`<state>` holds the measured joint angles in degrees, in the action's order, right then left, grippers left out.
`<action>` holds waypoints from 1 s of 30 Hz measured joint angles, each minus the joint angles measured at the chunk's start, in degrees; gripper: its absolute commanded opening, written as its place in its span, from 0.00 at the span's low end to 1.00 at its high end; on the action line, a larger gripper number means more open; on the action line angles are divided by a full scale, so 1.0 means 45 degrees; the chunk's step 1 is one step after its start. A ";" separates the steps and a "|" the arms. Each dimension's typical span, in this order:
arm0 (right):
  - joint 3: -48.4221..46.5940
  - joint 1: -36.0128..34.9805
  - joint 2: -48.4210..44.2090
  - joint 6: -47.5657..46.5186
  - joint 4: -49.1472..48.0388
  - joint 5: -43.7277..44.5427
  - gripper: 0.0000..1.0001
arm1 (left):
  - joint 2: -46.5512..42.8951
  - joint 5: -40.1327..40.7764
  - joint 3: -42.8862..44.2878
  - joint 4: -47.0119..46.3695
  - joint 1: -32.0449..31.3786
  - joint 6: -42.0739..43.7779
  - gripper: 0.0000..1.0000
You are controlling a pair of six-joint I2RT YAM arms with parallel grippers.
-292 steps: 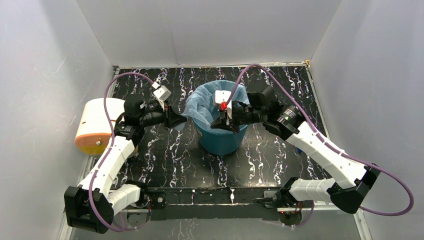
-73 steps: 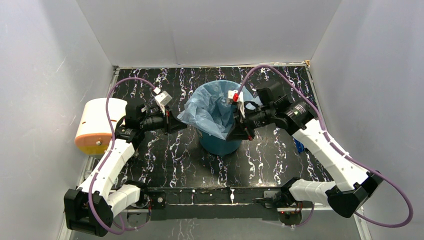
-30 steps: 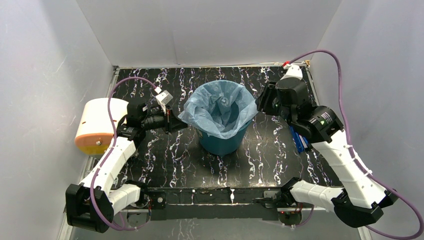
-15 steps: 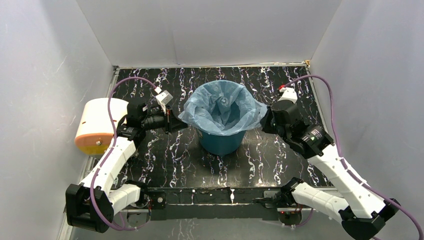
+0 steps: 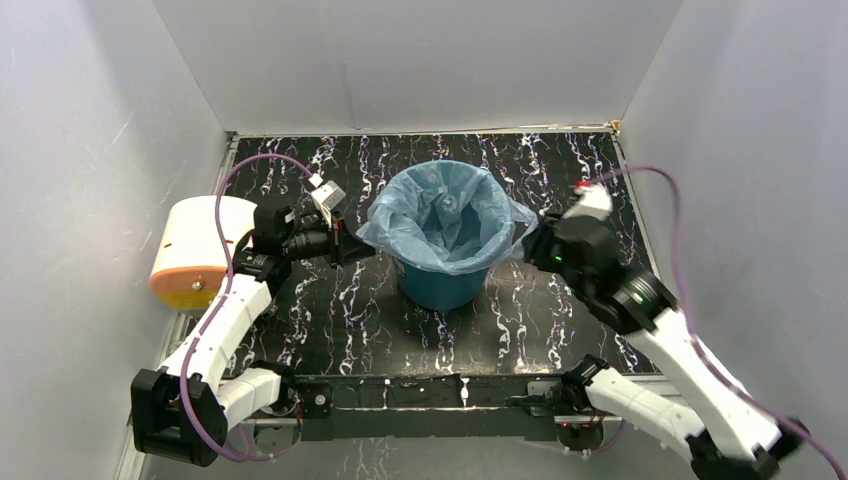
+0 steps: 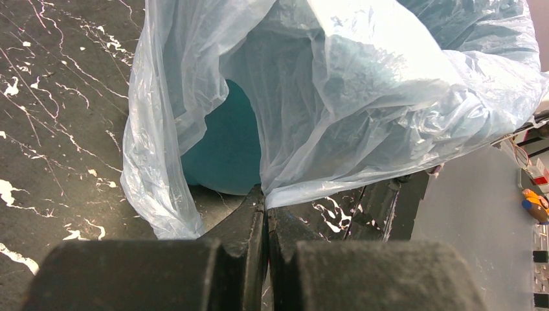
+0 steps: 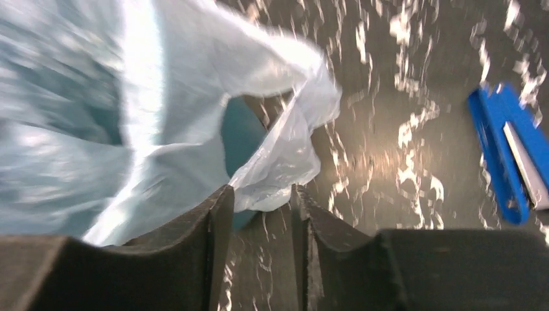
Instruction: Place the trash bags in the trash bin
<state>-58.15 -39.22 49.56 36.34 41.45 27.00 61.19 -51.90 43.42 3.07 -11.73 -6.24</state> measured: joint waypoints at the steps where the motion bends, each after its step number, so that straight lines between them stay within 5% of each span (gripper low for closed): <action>1: 0.0180 -0.0005 -0.1035 -0.0253 -0.0379 0.0214 0.50 | 0.0000 0.0000 0.0000 0.0000 0.0000 0.0000 0.00; 7: -0.0141 0.0034 -0.4284 -0.0758 -0.1350 0.1302 0.50 | 0.0000 0.0000 0.0000 0.0000 0.0000 0.0000 0.00; 11: -0.1263 0.0044 -0.3011 -0.0763 -0.0855 0.0903 0.58 | 0.0000 0.0000 0.0000 0.0000 0.0000 0.0000 0.00; 19: -0.1685 0.0500 0.1005 -0.0801 0.0078 -0.0491 0.57 | 0.0000 -0.0005 0.0000 0.0005 0.0000 0.0000 0.00; 26: -0.1054 0.5294 0.0996 -0.0767 -0.0102 -0.4546 0.52 | 0.0000 -0.0005 0.0000 0.0000 0.0000 -0.0005 0.00; 30: -0.0204 0.7198 0.0831 -0.0199 -0.0641 -0.6625 0.59 | 0.0000 -0.0010 0.0000 0.0000 0.0000 -0.0053 0.00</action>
<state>-59.07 -6.83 53.30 35.44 38.57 -2.81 61.19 -51.94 43.42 3.07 -11.73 -6.48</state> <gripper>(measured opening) 0.534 0.009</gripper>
